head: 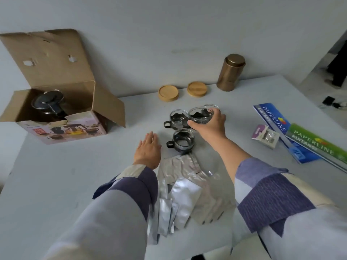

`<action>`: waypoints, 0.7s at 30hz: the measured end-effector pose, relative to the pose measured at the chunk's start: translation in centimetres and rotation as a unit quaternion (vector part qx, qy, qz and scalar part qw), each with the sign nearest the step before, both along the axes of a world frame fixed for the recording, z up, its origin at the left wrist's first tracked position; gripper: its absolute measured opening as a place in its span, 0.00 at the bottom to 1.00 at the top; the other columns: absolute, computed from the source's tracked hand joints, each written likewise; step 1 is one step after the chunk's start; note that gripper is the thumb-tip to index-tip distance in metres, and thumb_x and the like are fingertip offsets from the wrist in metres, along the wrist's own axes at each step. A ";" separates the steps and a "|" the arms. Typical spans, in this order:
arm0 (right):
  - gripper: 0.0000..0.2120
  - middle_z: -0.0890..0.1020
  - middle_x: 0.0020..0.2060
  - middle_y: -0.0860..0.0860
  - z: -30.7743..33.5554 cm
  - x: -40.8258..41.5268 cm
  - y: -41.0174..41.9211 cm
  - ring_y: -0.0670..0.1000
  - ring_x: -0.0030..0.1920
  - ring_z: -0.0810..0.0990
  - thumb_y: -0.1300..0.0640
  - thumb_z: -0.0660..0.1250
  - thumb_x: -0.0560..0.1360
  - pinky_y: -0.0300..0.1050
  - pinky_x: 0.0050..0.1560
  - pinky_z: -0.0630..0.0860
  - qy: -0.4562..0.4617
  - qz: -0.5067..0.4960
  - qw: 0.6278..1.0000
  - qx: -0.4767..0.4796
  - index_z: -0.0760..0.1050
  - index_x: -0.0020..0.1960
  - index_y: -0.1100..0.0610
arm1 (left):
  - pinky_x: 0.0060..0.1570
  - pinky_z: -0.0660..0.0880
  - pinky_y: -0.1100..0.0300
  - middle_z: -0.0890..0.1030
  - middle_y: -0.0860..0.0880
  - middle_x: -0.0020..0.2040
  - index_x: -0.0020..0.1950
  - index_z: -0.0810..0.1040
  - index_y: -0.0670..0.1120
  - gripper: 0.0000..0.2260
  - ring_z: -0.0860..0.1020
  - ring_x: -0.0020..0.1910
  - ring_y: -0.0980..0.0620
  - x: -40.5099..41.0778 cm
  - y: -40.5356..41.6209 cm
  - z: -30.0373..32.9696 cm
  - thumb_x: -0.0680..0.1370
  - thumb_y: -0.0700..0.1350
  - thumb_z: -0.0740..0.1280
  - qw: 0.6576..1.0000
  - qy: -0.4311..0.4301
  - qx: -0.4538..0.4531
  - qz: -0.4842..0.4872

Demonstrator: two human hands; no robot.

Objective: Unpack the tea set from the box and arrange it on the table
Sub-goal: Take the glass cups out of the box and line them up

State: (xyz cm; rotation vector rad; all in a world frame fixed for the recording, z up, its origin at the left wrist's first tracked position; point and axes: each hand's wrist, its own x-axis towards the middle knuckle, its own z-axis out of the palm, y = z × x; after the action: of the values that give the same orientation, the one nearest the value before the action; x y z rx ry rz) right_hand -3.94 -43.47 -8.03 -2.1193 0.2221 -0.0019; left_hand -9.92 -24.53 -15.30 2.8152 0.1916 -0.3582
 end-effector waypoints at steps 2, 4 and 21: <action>0.38 0.64 0.63 0.53 -1.4 -0.1 -2.4 0.54 0.58 0.75 0.48 0.79 0.63 0.40 0.57 0.70 0.006 -0.015 1.000 -0.008 0.64 0.66 0.52 | 0.74 0.45 0.49 0.40 0.44 0.78 0.78 0.42 0.41 0.26 0.41 0.77 0.47 -0.2 -1.2 -1.2 0.83 0.47 0.50 0.999 0.048 0.003 -0.017; 0.39 0.65 0.63 0.53 -2.7 -0.3 -3.8 0.53 0.58 0.75 0.47 0.79 0.61 0.41 0.57 0.70 0.007 -0.023 1.000 -0.010 0.64 0.66 0.51 | 0.74 0.43 0.49 0.37 0.43 0.77 0.77 0.39 0.41 0.28 0.38 0.76 0.45 -0.2 -1.5 -1.9 0.83 0.47 0.50 0.997 0.062 0.025 -0.025; 0.41 0.69 0.62 0.55 -8.5 -0.1 -6.5 0.58 0.64 0.68 0.49 0.80 0.60 0.53 0.68 0.66 0.010 -0.061 0.997 -0.050 0.66 0.67 0.54 | 0.74 0.41 0.49 0.35 0.45 0.77 0.77 0.39 0.42 0.26 0.36 0.76 0.47 0.2 -1.8 -3.1 0.84 0.46 0.48 0.996 0.068 0.049 0.004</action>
State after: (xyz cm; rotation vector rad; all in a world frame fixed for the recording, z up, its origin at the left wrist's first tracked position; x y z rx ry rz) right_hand -4.05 -49.99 -16.53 -2.2024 0.3700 -0.0642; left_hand -9.73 -26.32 -18.42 2.8864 0.2565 -0.5548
